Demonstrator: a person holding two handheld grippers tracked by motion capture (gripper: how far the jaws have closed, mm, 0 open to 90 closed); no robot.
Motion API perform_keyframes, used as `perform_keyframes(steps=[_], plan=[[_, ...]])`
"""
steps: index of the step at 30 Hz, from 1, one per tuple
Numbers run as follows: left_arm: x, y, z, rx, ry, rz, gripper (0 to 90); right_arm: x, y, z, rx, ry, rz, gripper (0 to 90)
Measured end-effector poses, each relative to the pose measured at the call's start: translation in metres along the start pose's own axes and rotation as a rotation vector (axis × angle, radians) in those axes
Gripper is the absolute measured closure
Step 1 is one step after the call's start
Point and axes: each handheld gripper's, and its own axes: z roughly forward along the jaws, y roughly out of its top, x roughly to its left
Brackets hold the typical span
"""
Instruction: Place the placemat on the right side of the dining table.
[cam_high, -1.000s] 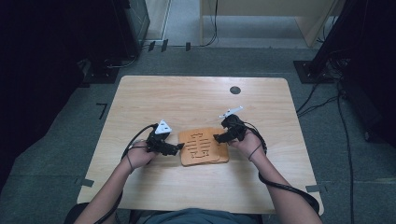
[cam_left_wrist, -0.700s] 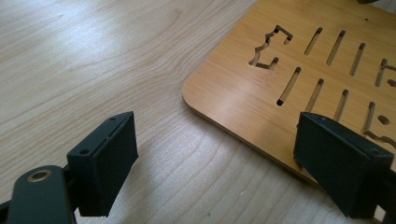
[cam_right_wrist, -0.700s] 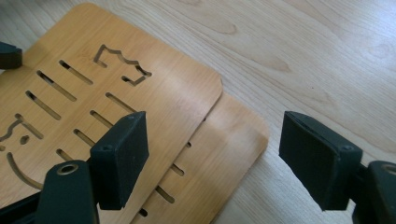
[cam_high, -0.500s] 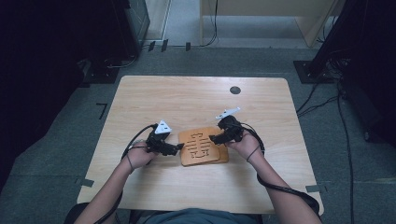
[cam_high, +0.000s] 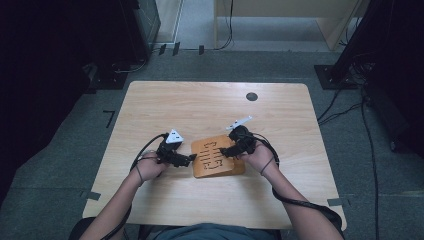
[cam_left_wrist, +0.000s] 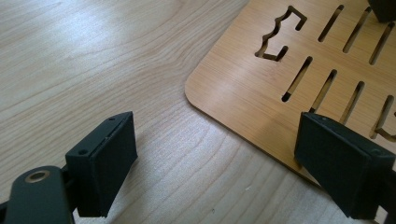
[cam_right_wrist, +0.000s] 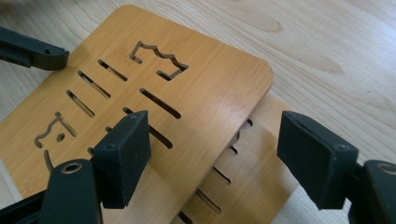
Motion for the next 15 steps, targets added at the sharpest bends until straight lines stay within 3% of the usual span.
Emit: perform_keyframes(steps=[15], plan=[[-0.0004,0.0004,0.0005,-0.008,-0.005,-0.01,12.0,0.0054,0.0039,0.0105,0.041,0.042,0.053,23.3]])
